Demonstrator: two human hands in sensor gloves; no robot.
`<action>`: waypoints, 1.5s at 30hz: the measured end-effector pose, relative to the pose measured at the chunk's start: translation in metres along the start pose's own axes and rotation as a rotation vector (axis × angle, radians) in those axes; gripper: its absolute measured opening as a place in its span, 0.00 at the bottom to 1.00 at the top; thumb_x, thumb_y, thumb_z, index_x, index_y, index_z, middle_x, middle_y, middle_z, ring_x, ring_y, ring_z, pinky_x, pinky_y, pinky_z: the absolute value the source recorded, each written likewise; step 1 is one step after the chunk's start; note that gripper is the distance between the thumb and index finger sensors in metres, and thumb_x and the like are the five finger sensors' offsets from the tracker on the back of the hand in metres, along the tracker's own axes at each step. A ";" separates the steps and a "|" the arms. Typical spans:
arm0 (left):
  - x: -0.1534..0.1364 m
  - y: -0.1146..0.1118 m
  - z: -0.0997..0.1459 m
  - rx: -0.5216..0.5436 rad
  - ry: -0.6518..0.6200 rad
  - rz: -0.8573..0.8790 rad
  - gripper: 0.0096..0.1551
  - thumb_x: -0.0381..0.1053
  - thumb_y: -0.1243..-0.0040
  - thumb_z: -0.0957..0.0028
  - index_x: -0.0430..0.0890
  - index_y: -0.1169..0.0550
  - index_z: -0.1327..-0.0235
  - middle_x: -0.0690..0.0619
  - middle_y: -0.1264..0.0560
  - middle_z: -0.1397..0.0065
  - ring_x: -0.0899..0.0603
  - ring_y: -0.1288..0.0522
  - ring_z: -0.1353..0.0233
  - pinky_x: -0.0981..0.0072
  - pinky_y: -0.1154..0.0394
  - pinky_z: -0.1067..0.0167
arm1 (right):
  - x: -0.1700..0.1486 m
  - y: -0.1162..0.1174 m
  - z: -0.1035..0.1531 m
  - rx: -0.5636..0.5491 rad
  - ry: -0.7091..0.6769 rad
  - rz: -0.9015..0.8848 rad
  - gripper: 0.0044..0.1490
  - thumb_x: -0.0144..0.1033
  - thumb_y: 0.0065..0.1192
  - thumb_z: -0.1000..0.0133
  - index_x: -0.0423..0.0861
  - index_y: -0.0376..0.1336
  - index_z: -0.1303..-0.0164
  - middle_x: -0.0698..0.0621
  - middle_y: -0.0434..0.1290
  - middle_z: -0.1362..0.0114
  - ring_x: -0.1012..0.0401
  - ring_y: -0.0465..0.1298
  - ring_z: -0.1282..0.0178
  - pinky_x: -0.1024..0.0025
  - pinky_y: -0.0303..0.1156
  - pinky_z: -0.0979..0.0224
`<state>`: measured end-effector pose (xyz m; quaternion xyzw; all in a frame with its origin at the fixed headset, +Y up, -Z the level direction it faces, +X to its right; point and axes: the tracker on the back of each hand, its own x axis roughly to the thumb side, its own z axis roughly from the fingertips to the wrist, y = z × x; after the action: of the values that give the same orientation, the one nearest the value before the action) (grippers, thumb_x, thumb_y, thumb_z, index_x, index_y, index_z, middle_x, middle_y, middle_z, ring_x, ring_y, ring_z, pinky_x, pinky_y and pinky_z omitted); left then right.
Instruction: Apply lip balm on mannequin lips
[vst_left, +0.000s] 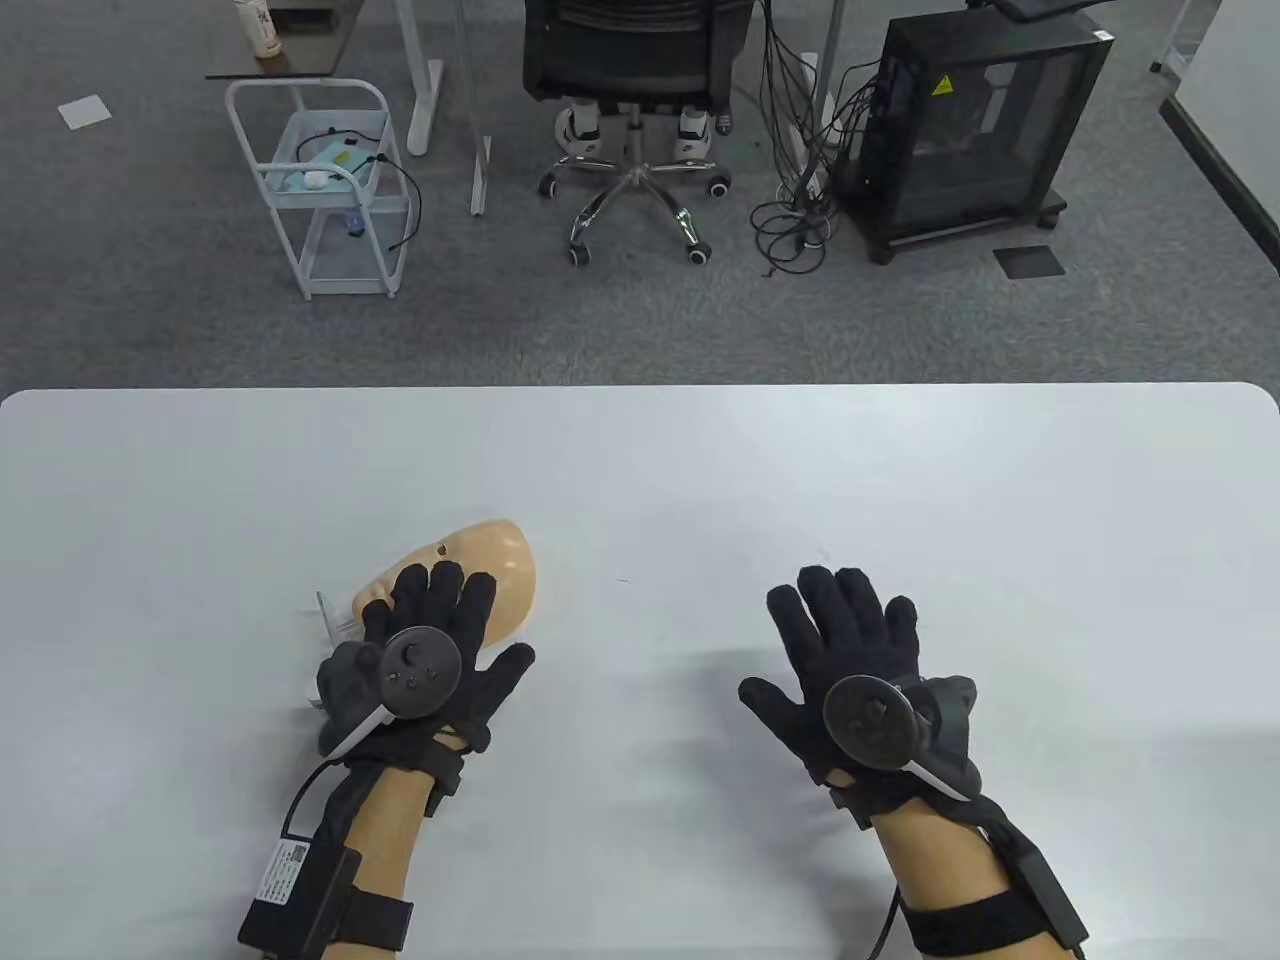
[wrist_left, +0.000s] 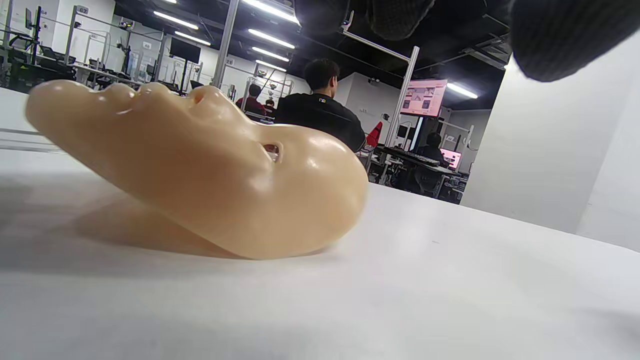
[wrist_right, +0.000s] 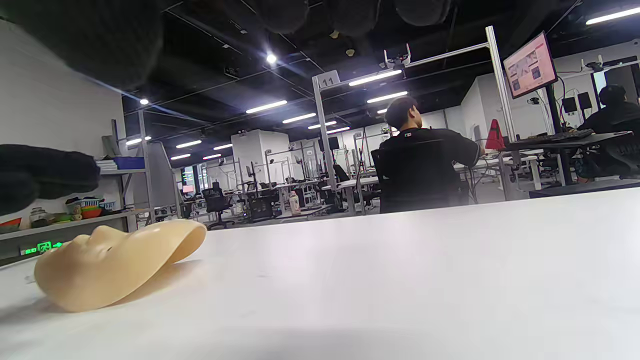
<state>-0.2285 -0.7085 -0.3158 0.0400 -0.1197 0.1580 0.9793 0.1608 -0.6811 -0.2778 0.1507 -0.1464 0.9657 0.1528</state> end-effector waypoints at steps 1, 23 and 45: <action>0.000 0.000 0.000 -0.001 0.001 0.002 0.49 0.76 0.40 0.39 0.49 0.42 0.17 0.38 0.48 0.13 0.22 0.53 0.16 0.20 0.54 0.31 | 0.000 0.000 0.000 0.004 0.000 -0.001 0.58 0.74 0.68 0.47 0.55 0.48 0.15 0.45 0.49 0.09 0.37 0.51 0.12 0.26 0.47 0.24; 0.004 0.004 0.004 0.003 -0.005 -0.010 0.50 0.76 0.40 0.39 0.49 0.43 0.17 0.38 0.48 0.13 0.22 0.53 0.16 0.20 0.54 0.31 | 0.005 0.005 0.000 0.029 -0.008 -0.004 0.58 0.74 0.68 0.47 0.55 0.49 0.16 0.44 0.50 0.09 0.37 0.51 0.12 0.27 0.47 0.24; 0.052 0.013 -0.083 -0.268 -0.171 -0.269 0.44 0.74 0.38 0.40 0.51 0.35 0.20 0.42 0.38 0.14 0.27 0.42 0.15 0.23 0.47 0.28 | 0.005 0.006 -0.002 0.053 -0.016 -0.005 0.56 0.73 0.68 0.47 0.54 0.51 0.16 0.45 0.54 0.09 0.39 0.54 0.12 0.27 0.48 0.24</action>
<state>-0.1665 -0.6715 -0.3829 -0.0616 -0.2160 0.0045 0.9744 0.1535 -0.6843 -0.2791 0.1627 -0.1214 0.9676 0.1499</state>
